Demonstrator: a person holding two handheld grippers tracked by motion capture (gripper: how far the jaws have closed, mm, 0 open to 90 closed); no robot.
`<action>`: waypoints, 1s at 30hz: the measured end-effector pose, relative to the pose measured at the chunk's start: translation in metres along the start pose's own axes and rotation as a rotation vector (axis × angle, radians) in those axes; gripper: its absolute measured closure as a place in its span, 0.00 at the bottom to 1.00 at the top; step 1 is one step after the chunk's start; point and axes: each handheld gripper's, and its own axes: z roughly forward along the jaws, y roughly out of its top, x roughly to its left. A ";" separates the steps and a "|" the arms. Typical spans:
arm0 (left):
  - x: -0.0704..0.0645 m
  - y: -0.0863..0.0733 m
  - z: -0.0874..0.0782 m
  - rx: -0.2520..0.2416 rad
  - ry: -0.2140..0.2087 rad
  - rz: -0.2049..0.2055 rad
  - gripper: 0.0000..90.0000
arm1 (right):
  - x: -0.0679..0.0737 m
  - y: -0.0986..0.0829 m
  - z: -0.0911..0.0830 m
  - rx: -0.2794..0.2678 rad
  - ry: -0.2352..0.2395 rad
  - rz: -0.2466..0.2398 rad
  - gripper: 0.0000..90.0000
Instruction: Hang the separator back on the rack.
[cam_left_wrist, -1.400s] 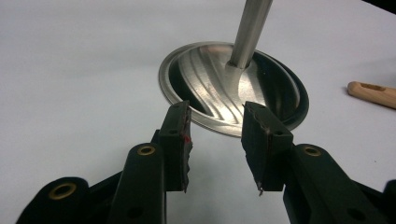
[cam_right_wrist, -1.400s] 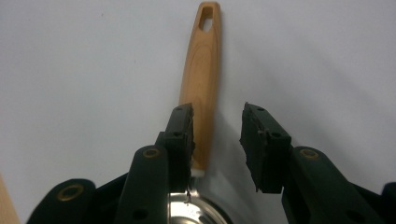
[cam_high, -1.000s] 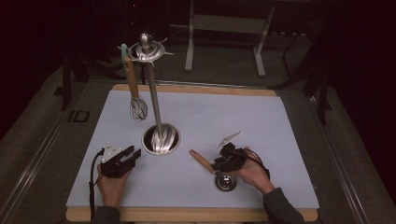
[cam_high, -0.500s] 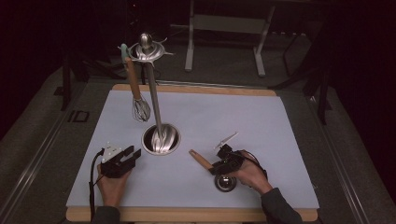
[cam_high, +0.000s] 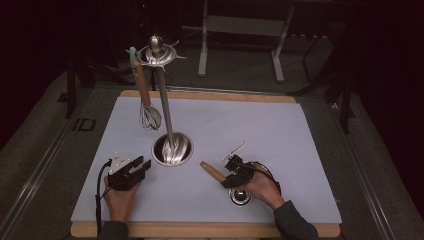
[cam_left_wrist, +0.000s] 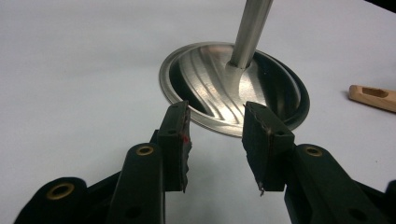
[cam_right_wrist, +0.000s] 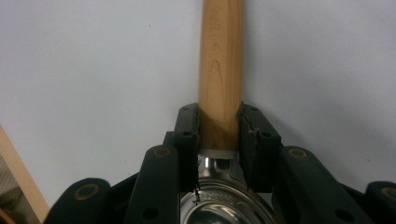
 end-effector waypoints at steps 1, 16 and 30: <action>0.000 0.000 0.000 0.000 0.000 0.000 0.69 | -0.001 0.001 0.000 0.004 0.001 0.000 0.78; 0.000 0.000 0.000 0.000 0.001 0.002 0.69 | 0.000 0.005 -0.006 -0.031 0.020 0.006 0.79; 0.000 0.000 0.000 0.000 0.001 0.002 0.69 | -0.003 0.008 -0.014 -0.063 0.018 0.014 0.79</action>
